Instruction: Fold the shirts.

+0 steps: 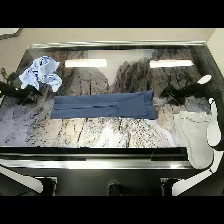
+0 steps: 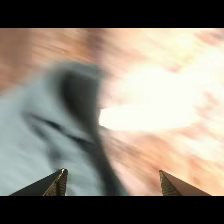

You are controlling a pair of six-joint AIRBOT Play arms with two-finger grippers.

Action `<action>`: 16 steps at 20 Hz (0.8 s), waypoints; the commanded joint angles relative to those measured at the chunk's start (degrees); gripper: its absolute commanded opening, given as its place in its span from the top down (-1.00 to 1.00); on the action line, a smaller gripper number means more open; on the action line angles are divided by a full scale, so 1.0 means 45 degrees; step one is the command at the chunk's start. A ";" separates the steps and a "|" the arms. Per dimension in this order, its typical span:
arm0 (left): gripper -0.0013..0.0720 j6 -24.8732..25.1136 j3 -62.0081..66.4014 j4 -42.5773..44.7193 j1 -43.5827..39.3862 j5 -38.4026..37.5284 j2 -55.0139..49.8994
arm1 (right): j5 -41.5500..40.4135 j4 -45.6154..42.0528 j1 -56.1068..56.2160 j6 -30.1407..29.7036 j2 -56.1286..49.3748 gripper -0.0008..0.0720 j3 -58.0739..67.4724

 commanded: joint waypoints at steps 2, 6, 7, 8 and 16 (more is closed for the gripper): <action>-0.82 -0.0044 0.0219 0.0146 -0.0010 -0.0102 0.1239 | 0.1656 0.1423 -0.0175 -0.0170 -0.1209 -0.93 0.0058; -0.82 0.0107 0.0219 0.0068 -0.0850 -0.0107 0.2118 | 0.0636 0.3045 0.1088 -0.0393 -0.1812 -0.89 0.0063; -0.82 0.0112 0.0219 -0.0010 -0.1146 -0.0102 0.2263 | 0.0335 0.3026 0.1443 -0.0277 -0.1826 -0.88 0.0058; -0.82 0.0233 0.0219 -0.0223 -0.1467 -0.0107 0.2385 | 0.0058 0.2948 0.1797 0.0092 -0.1851 -0.84 0.0063; 0.89 0.1875 -0.1355 -0.1287 -0.5707 0.0714 0.2443 | 0.0452 0.3900 0.2618 0.0865 -0.0155 0.86 0.0180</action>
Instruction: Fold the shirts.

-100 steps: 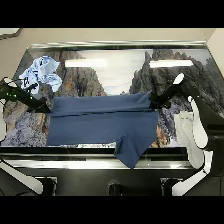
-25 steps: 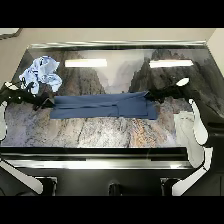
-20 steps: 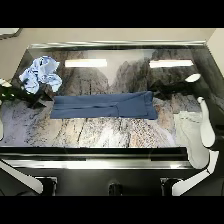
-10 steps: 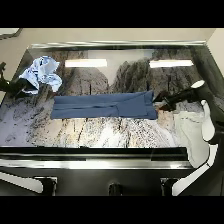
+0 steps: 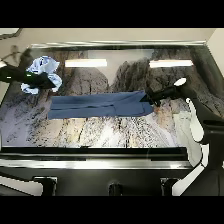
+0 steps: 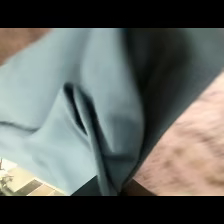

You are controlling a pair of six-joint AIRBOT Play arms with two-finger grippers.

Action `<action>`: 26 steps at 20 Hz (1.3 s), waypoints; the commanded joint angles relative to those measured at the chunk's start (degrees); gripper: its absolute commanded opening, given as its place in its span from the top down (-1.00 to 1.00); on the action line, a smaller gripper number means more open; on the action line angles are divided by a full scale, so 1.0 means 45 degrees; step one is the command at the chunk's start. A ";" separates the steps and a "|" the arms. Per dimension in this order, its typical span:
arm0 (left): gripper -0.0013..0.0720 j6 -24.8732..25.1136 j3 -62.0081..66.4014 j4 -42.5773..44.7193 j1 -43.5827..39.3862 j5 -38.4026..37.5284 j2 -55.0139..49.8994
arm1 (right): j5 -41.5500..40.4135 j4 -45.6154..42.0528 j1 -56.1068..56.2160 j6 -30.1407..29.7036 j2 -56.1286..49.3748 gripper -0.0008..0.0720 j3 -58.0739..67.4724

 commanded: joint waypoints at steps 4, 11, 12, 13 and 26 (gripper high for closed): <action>0.90 0.0452 -0.4061 -0.1622 -0.4512 0.3866 -0.0296 | 0.1719 -0.0301 0.0165 0.1336 0.3079 0.87 0.0044; 0.90 0.0461 -0.4600 -0.6917 -0.6402 0.6630 -0.2681 | 0.4090 -0.1394 0.0160 0.2540 0.6125 0.87 0.0044; 0.90 0.0461 -0.4600 -0.7451 -0.6703 0.6703 -0.2968 | 0.4269 -0.1481 0.0160 0.2594 0.6509 0.87 0.0044; 0.90 0.0457 -0.4600 -0.7796 -0.7111 0.6470 -0.3225 | 0.4274 -0.1603 0.0160 0.2628 0.6878 0.86 0.0044; 0.91 0.0933 -0.4605 -0.4692 -0.6324 0.6781 0.0107 | 0.2215 -0.0976 0.1787 0.2701 0.7193 0.86 0.0044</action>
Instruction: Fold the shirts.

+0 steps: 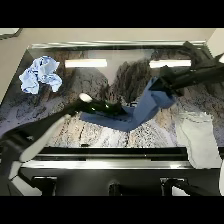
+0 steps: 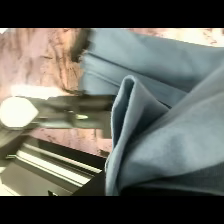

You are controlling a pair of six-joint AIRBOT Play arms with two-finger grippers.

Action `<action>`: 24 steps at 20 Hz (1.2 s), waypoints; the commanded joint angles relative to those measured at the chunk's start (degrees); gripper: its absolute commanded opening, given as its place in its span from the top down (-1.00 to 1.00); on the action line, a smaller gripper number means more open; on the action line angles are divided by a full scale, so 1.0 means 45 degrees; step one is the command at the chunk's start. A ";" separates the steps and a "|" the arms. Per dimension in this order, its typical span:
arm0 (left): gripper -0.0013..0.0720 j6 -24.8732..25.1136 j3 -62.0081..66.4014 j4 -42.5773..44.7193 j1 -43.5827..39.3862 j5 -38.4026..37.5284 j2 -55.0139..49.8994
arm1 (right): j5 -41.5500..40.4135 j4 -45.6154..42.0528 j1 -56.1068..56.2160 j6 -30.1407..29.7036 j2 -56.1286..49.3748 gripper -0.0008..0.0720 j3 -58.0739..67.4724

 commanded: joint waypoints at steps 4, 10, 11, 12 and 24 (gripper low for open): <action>0.90 -0.0442 0.0000 0.4022 0.5042 -0.0131 0.5683 | -0.3818 0.2764 0.2987 -0.0491 -0.2463 0.86 0.0015; 0.90 -0.0423 0.0000 0.4022 0.8631 -0.0801 0.9510 | -0.7373 0.4439 0.5474 -0.0631 -0.5950 0.86 0.0015; 0.90 -0.0413 0.0000 0.4022 0.8816 -0.1122 0.9865 | -0.7815 0.4711 0.5731 -0.0627 -0.6441 0.86 0.0015; 0.90 -0.0384 0.0000 0.4036 0.8854 -0.1399 1.0112 | -0.8131 0.5003 0.5969 -0.0622 -0.6926 0.85 0.0015; 0.90 -0.0248 -0.0107 0.4682 0.8762 -0.1855 1.0273 | -0.1739 -0.3871 0.2006 0.0573 -0.4614 -0.54 -0.0117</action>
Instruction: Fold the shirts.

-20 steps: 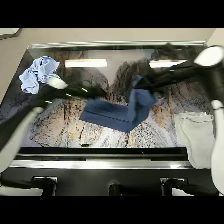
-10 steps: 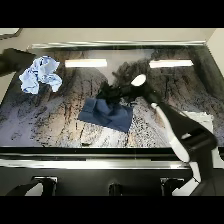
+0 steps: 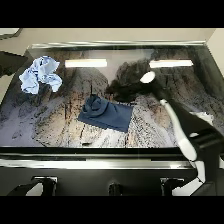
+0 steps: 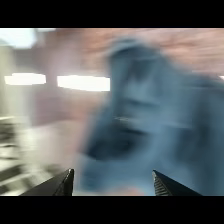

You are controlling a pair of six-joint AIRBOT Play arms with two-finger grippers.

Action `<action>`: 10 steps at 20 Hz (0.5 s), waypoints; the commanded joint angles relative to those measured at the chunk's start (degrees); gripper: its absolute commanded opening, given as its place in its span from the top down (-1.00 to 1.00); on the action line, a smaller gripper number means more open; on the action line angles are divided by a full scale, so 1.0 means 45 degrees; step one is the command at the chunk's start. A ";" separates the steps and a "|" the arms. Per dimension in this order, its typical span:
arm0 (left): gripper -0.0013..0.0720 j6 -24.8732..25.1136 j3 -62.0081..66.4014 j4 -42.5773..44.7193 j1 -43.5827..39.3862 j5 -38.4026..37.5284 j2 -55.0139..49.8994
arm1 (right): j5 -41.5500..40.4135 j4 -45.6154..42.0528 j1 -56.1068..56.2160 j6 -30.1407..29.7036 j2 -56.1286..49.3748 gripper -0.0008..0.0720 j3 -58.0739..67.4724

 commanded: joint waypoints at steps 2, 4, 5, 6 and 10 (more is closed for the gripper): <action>0.90 0.0039 -0.0024 0.0223 0.0015 -0.0044 0.0053 | 0.5105 -0.6013 -0.2273 0.0967 0.1030 -0.54 -0.1506; 0.90 0.0039 -0.0024 0.0214 -0.0039 -0.0039 0.0049 | 0.3541 -0.4347 -0.2336 0.0821 0.1064 -0.55 -0.3507; 0.90 0.0034 -0.0019 0.0209 -0.0073 -0.0034 0.0053 | 0.2166 -0.3206 -0.2142 0.0335 0.1064 -0.55 -0.4420; 0.90 0.0034 -0.0024 0.0209 -0.0107 -0.0039 0.0049 | 0.0933 -0.2254 -0.1914 -0.0019 0.1025 -0.55 -0.5047; 0.90 0.0034 -0.0019 0.0209 -0.0131 -0.0039 0.0063 | -0.1239 0.0393 -0.1015 -0.0758 0.0248 -0.49 -0.5532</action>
